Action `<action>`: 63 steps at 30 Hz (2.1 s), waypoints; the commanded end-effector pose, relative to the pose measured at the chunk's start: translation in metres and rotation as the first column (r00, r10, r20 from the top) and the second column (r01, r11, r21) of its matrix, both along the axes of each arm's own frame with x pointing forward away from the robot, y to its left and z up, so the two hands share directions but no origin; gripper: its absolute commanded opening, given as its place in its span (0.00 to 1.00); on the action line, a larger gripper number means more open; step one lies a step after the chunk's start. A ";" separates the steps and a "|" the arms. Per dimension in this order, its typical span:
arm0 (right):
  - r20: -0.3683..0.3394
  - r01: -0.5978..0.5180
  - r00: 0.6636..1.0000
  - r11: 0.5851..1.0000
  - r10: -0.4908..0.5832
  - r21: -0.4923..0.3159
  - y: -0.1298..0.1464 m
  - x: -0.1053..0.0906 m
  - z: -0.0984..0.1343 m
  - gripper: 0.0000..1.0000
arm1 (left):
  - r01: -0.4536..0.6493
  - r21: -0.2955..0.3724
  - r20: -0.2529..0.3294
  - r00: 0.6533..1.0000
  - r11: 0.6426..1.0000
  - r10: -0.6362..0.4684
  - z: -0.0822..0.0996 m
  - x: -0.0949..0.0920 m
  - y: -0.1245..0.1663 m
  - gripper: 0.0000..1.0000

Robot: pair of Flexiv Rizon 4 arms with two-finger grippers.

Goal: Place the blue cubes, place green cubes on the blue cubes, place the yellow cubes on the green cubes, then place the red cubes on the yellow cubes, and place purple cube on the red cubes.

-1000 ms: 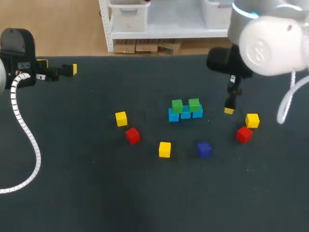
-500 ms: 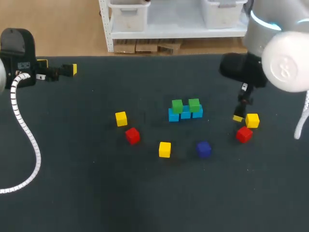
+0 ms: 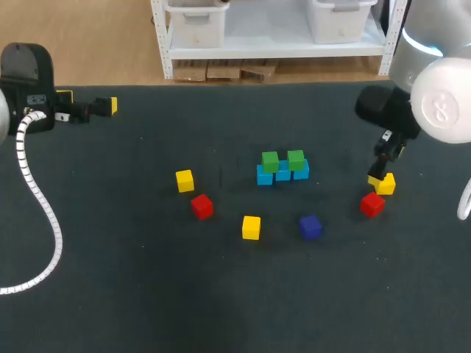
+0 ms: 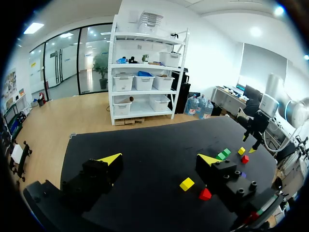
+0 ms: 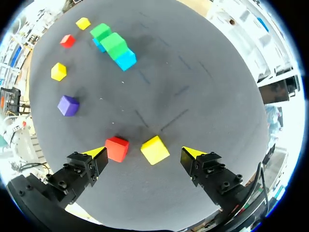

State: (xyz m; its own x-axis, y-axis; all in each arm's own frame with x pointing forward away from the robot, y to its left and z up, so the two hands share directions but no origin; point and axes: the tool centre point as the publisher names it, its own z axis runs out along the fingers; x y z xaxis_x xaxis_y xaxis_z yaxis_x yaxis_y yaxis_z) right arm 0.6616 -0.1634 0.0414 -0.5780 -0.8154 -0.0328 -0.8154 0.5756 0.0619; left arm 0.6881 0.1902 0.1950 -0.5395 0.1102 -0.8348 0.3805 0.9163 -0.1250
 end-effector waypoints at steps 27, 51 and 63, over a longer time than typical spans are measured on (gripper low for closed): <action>0.023 -0.367 0.930 0.930 0.366 0.041 -0.029 0.007 0.002 1.00 | 0.028 -0.018 0.000 1.000 0.999 -0.028 -0.001 0.001 0.004 1.00; 0.451 -0.070 0.888 0.943 -0.089 0.324 -0.013 0.068 0.078 1.00 | 0.028 -0.018 0.000 1.000 0.999 -0.028 -0.001 0.001 0.004 1.00; 0.558 -0.063 0.820 0.949 -0.126 0.307 -0.011 0.108 0.147 1.00 | 0.028 -0.018 0.000 1.000 0.999 -0.028 -0.001 0.001 0.004 1.00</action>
